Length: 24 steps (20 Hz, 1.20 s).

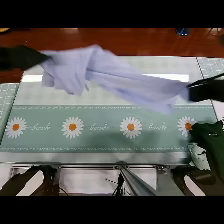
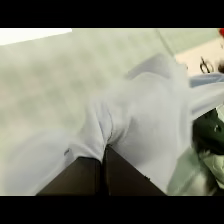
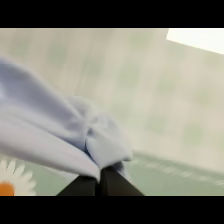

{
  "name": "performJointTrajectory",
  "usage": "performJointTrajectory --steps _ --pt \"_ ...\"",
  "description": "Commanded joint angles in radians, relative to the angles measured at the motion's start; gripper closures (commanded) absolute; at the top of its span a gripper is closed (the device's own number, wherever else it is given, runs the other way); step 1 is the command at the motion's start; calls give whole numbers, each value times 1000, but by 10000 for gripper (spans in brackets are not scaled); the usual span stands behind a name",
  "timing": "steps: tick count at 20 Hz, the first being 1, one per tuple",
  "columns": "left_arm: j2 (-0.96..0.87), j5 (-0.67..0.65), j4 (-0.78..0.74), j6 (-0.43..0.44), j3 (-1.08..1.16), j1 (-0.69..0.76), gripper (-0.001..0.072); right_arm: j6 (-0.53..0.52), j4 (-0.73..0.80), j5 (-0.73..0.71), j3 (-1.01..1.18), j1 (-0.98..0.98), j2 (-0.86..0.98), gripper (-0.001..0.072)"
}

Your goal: Fold the shirts.

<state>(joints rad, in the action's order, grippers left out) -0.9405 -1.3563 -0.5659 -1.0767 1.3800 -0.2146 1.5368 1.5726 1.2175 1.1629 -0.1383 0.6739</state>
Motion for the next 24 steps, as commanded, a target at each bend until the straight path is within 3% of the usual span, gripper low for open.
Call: performJointTrajectory --steps 1,4,9,13,15,19,24 --pt "136 -10 -11 -81 188 -45 684 93 106 41 188 1 -148 688" --pt "235 -26 -15 -179 217 -45 684 123 25 100 272 1 -179 688" --pt "273 -269 -29 -316 192 -45 684 113 -14 397 298 1 -161 688" --pt "274 -313 -30 -330 -32 -30 684 62 -101 625 258 1 -54 688" --pt "274 -284 -41 -296 -222 -14 684 57 -146 574 166 1 1 688" --pt "246 -105 -48 -187 -629 24 683 57 -160 311 -106 -27 115 688" --pt "90 121 -47 -29 -908 34 683 59 -162 86 -247 -100 303 687"
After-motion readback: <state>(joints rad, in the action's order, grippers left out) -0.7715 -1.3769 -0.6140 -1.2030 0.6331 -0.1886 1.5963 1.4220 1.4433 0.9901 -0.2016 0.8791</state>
